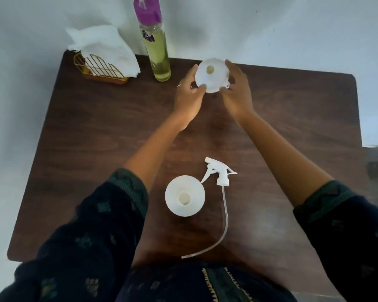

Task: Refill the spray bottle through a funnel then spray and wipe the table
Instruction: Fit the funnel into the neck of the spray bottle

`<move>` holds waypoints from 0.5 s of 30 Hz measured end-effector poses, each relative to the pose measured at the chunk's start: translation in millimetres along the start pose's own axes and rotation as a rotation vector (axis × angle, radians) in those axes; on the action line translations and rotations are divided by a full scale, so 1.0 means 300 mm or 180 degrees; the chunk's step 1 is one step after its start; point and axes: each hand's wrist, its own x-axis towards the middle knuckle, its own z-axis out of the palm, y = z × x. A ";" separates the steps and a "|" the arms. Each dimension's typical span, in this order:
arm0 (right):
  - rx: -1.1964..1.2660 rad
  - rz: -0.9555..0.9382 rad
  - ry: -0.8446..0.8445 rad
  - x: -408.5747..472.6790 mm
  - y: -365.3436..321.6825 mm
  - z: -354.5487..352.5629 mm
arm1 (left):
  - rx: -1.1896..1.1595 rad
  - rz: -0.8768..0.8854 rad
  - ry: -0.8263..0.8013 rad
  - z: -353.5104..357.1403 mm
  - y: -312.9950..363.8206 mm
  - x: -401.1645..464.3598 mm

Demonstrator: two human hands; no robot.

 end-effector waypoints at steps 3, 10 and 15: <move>0.0181 -0.0313 0.0237 -0.116 -0.048 -0.031 | -0.0298 0.0149 0.0230 -0.045 0.036 -0.145; 0.0696 -0.0844 0.0339 -0.455 -0.146 -0.084 | -0.0958 0.0393 0.0479 -0.142 0.101 -0.562; 0.0557 -0.1165 0.0566 -0.625 -0.166 -0.104 | -0.0680 0.0777 0.0650 -0.180 0.092 -0.776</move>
